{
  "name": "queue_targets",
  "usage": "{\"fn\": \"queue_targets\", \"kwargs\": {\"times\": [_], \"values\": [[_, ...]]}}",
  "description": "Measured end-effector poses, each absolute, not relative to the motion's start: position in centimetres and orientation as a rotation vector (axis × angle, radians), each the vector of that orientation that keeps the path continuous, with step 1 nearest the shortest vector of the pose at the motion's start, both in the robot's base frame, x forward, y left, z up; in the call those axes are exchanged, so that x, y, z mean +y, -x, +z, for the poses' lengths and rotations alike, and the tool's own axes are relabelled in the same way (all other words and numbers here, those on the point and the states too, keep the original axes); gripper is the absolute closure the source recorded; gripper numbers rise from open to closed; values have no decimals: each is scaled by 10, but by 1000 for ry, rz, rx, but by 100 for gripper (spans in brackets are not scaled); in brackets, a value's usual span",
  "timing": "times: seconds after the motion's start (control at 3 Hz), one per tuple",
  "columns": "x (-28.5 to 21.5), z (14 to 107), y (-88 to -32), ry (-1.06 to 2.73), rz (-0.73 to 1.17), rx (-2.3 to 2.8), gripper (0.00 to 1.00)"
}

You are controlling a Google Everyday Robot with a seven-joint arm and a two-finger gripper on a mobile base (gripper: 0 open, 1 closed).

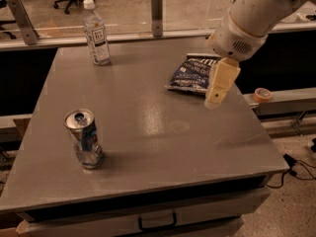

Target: Pick blue chip bag

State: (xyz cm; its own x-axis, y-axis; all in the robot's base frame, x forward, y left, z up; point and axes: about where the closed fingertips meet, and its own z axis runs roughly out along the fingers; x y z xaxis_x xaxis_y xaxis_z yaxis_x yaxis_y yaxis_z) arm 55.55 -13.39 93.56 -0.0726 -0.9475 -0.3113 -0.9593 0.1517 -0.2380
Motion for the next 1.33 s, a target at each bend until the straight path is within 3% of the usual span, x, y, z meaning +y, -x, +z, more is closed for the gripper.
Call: {"fn": "queue_targets", "kwargs": {"times": [0.33,1.0,1.33], "values": [[-118,918,-600,1822,64,1999,0],[-141,870,-671,1775,70,2031,0],[-148,853,-681,1767,104,2064,0]]}}
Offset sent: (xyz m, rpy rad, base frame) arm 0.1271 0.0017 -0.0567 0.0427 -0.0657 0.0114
